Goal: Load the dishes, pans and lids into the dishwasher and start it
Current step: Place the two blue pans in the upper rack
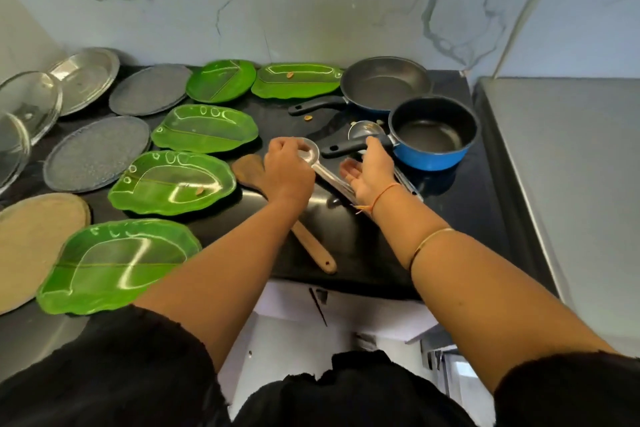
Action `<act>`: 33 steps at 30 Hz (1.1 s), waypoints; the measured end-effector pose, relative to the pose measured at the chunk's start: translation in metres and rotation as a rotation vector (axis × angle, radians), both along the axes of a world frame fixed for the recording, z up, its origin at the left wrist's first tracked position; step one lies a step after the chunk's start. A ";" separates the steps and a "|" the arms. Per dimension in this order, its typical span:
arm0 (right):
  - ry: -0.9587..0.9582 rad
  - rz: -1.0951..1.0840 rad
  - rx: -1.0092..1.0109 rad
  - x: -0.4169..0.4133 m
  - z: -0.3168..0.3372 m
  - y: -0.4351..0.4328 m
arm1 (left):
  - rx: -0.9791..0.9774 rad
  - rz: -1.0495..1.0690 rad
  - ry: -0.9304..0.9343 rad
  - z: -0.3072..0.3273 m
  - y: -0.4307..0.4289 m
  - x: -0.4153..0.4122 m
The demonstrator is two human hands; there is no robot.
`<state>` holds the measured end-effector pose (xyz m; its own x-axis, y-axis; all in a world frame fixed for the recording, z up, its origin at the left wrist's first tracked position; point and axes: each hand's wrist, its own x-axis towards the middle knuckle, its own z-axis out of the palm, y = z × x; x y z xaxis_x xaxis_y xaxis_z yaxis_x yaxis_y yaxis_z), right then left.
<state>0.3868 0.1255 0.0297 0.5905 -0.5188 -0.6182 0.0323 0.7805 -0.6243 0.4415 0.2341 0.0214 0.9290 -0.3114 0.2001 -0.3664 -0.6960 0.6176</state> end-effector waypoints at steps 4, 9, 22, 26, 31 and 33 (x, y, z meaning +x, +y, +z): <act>-0.070 -0.090 0.081 0.019 -0.004 -0.005 | -0.005 -0.003 -0.014 0.007 -0.018 0.037; -0.084 -0.130 0.118 0.030 -0.005 -0.017 | 0.205 -0.073 -0.032 0.003 -0.048 0.077; -0.108 -0.258 0.228 0.009 0.009 -0.056 | 0.770 -0.141 0.048 -0.001 -0.118 0.130; -0.097 -0.223 0.300 -0.005 0.011 -0.067 | 0.809 -0.314 -0.026 0.001 -0.130 0.131; -0.037 -0.249 0.292 -0.021 0.013 -0.080 | 0.712 -0.415 -0.112 0.007 -0.135 0.117; -0.036 -0.260 0.261 -0.026 0.015 -0.081 | 0.699 -0.413 -0.167 0.012 -0.134 0.114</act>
<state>0.3606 0.0446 0.0450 0.4838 -0.4817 -0.7307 0.2686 0.8763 -0.3999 0.5552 0.1000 0.0333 0.6877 -0.7248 -0.0411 -0.7252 -0.6885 0.0075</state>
